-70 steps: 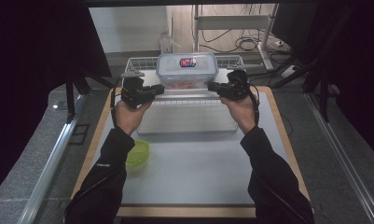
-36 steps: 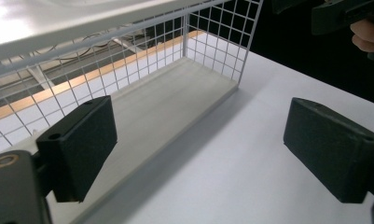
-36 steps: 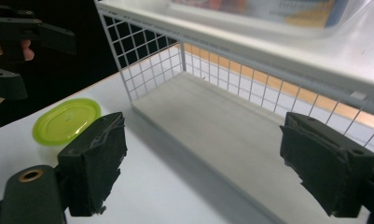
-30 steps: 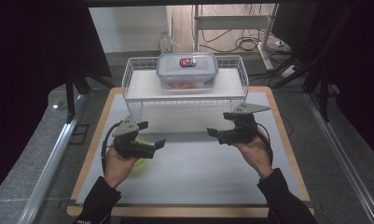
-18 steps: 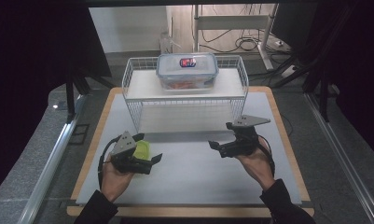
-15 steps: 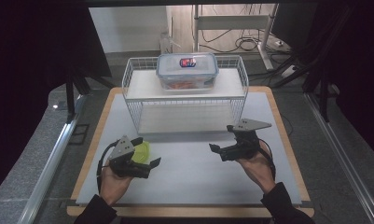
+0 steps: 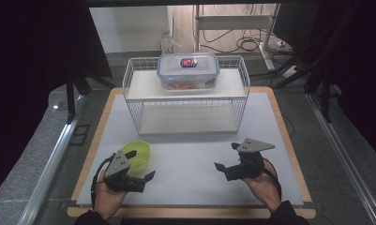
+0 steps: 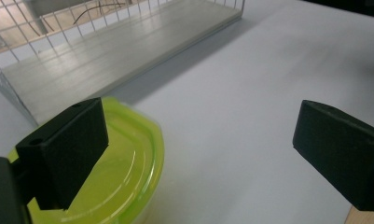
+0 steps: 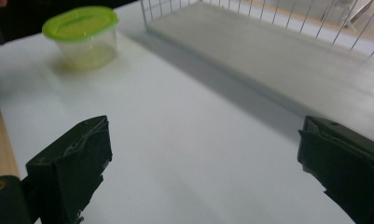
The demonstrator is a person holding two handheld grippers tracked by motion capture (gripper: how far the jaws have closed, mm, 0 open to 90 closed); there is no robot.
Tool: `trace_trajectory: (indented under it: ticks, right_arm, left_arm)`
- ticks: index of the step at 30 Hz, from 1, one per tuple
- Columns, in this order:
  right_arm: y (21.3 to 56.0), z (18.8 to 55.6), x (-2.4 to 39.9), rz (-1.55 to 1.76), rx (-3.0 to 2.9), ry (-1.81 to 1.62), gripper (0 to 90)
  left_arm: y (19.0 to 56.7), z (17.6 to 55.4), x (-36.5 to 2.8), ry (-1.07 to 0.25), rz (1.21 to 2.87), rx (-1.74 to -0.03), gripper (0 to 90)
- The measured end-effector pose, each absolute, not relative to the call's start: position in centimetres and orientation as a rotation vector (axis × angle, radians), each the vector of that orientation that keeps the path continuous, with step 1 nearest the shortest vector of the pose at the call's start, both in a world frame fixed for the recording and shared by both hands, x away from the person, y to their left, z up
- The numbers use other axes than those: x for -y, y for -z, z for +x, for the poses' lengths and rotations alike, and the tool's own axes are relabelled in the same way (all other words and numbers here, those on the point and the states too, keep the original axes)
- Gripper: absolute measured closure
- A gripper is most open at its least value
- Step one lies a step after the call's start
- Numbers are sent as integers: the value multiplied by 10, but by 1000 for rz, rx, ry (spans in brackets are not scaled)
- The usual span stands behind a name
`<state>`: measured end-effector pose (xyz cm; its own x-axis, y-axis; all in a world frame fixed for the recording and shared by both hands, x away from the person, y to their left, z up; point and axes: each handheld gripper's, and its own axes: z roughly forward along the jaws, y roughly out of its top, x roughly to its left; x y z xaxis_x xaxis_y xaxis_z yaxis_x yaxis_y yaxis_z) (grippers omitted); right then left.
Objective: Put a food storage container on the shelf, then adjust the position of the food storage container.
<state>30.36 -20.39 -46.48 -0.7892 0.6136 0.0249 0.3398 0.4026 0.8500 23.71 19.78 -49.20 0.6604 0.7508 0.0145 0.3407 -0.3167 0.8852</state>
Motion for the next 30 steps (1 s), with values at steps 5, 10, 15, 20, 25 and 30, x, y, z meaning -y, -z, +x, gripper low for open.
trace_trajectory:
  ticks: [5, 10, 15, 20, 25, 30]
  right_arm:
    - [478, 293, 208, 821, -2409, -1266, 27]
    - [481, 291, 214, 838, -2401, -1255, 28]
    - [484, 295, 216, 863, -2398, -1252, 30]
    - [486, 296, 215, 862, -2402, -1240, 35]
    - [488, 297, 215, 865, -2406, -1234, 40]
    - [489, 298, 215, 862, -2414, -1225, 46]
  left_arm:
    - [499, 237, -197, -542, 1957, -882, 33]
    - [499, 241, -199, -541, 1971, -918, 32]
    - [495, 246, -207, -576, 1971, -965, 150]
    - [492, 258, -225, -531, 1931, -1012, 440]
    - [489, 270, -248, -541, 1868, -1093, 751]
    - [494, 279, -278, -569, 1817, -1201, 900]
